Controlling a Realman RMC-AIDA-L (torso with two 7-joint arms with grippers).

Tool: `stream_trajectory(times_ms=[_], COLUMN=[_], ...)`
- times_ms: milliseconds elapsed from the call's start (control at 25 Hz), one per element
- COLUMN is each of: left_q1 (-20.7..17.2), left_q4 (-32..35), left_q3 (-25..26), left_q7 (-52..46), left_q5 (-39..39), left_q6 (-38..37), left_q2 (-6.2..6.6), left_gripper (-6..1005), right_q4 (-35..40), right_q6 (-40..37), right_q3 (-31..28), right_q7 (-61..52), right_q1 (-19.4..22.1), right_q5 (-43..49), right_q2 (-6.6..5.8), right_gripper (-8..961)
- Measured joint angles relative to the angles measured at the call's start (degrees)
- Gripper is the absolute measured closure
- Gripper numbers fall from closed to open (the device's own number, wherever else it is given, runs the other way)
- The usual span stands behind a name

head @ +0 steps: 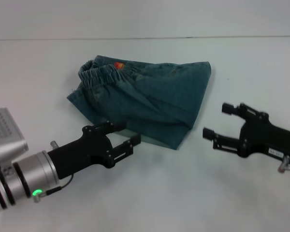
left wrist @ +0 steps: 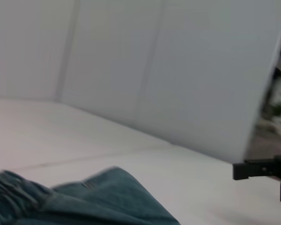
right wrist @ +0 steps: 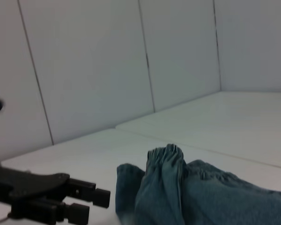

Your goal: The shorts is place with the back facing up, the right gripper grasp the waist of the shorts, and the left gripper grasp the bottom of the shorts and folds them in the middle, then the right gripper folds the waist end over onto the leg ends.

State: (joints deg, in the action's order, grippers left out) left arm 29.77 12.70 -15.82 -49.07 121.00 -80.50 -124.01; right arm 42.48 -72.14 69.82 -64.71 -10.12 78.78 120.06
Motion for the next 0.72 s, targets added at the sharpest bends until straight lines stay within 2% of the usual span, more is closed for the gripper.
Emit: stream_trajectory(times_ms=[80,160,360,600,680,720], left_q1=[0.3,0.5,0.4,0.2,0.2,0.2], left_q4=[3.3,5.3,9.6,10.6,10.7,10.7], left_q3=[-3.1,-4.0,-5.3,-5.4,-5.4,-5.3], left_q7=[-3.8,-5.9,-10.1,-12.1,-12.2,-12.2], left_q5=[0.0,0.0,-0.2,-0.4,-0.4,-0.5], left_q6=[-0.7,-1.0,-3.3,-3.6,-3.6,-3.6], left_q2=[-0.05,-0.09,-0.39,-0.41,-0.40,-0.39], left_gripper=[517,434,319,182,88,88], right_q4=[0.0,-0.1,-0.2,-0.2,-0.2,-0.2], right_q6=[-0.1,0.2,0.5,1.0,1.1,1.1], right_q3=[0.1,0.1,0.0,0.3,0.4,0.4], right_q7=[0.6,0.8,0.5,0.3,0.3,0.2], right_q1=[0.5,0.5,0.2,-0.1,-0.2,-0.2], right_q5=[0.5,1.1,1.1,0.9,0.9,0.9], right_q2=[-0.07,-0.03,0.13,0.24,0.25,0.25], right_gripper=[-3,-3,-4,-4,-3,-3])
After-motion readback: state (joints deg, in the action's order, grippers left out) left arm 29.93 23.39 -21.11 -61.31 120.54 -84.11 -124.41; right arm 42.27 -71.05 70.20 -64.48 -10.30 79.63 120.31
